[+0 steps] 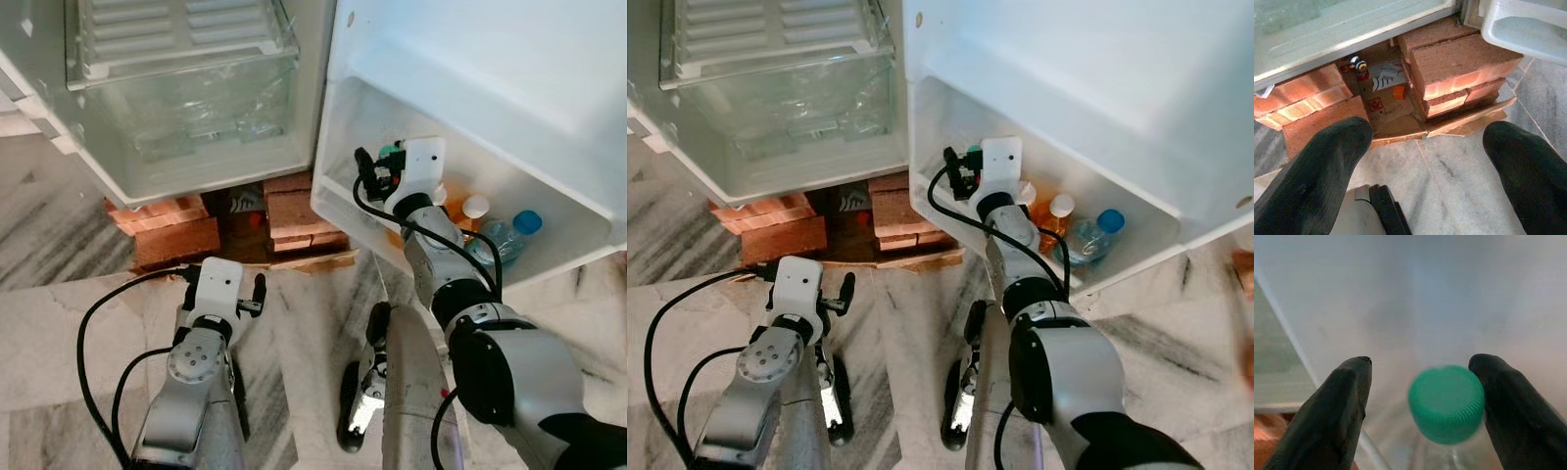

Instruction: Restocking fridge

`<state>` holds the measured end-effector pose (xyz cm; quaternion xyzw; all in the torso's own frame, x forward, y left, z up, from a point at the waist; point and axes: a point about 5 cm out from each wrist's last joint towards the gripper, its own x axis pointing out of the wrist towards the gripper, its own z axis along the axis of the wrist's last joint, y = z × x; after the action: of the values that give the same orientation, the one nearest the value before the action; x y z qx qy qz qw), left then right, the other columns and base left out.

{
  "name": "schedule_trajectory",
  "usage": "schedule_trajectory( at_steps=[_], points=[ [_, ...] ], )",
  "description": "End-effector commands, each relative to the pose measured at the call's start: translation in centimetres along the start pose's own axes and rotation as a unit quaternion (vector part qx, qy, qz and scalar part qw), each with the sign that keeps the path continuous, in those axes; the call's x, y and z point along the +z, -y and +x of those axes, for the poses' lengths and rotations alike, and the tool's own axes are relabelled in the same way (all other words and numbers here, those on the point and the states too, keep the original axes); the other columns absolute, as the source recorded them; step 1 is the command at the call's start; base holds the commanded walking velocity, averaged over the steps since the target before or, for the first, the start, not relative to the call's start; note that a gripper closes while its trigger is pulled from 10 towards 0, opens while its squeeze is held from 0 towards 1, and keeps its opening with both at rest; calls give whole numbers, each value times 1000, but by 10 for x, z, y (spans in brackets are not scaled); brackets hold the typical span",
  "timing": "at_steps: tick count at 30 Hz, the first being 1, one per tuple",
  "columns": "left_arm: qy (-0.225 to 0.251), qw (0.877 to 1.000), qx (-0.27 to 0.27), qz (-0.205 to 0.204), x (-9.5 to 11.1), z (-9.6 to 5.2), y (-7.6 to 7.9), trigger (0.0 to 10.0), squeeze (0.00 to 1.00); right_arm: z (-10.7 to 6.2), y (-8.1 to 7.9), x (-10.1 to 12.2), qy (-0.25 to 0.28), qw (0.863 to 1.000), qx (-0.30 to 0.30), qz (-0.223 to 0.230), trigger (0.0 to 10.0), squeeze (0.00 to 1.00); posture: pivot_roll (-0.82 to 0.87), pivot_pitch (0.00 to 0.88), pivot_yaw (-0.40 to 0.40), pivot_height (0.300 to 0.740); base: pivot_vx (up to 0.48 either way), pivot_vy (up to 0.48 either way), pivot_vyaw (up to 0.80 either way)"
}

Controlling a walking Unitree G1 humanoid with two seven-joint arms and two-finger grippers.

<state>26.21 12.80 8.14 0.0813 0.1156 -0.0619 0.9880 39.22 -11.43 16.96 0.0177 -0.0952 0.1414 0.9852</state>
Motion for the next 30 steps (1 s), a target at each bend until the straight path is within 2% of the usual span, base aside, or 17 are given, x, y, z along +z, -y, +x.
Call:
schedule_trajectory(
  at_steps=[1, 7, 12, 15, 21, 22, 23, 24, 25, 26, 28, 30],
  points=[
    [-13, 1000, -3, -2, -9, 0, 1, 10000, 0, 4, 1, 11, 26, 1000, 11, 9, 10000, 1000, 214, 230, -70, 528, 0, 0, 0],
    [-1, 1000, -6, 3, -6, 10, 1, 10000, 0, 7, -4, 21, 50, 998, 38, 5, 10000, 1000, 198, 198, -58, 528, 0, 0, 0],
    [7, 1000, 0, 4, -5, 19, -1, 10000, 0, -1, -12, 14, 62, 995, 83, -3, 10000, 1000, 177, 167, -40, 528, 0, 0, 0],
    [9, 1000, 1, 3, -7, 19, -1, 10000, 0, -9, -11, 10, 72, 993, 92, -18, 10000, 1000, 166, 155, -32, 528, 0, 0, 0],
    [10, 1000, -2, 0, -12, 20, 2, 10000, 0, -30, 5, -9, 49, 996, 73, -9, 10000, 1000, 160, 118, -30, 528, 0, 0, 0],
    [12, 1000, -1, 3, -14, 20, 3, 10000, 0, -43, 15, -19, 36, 998, 42, -19, 10000, 1000, 164, 107, -32, 528, 0, 0, 0],
    [15, 1000, 0, 4, -14, 20, 3, 10000, 0, -47, 18, -22, 31, 999, 31, -28, 10000, 1000, 164, 107, -32, 528, 0, 0, 0],
    [16, 1000, 3, 3, -15, 19, 3, 10000, 0, -54, 21, -27, 27, 999, 16, -18, 10000, 980, 173, 91, -32, 528, 0, 0, 0],
    [15, 1000, 11, 1, -16, 19, 1, 10000, 0, -64, 26, -32, 23, 1000, -10, -8, 10000, 631, 176, 86, -31, 528, 0, 0, 0],
    [15, 1000, 21, -2, -17, 19, -2, 10000, 0, -71, 28, -36, 22, 999, -28, -13, 10000, 0, 173, 72, -24, 528, 0, 0, 0],
    [15, 1000, 25, -4, -17, 18, -4, 10000, 0, -74, 29, -38, 22, 999, -40, -9, 10000, 0, 173, 72, -24, 528, 0, 0, 0],
    [16, 999, 31, -6, -18, 18, -11, 10000, 0, -88, 31, -43, 21, 995, -95, 18, 10000, 0, 166, 65, -13, 528, 0, 0, 0]
  ],
)
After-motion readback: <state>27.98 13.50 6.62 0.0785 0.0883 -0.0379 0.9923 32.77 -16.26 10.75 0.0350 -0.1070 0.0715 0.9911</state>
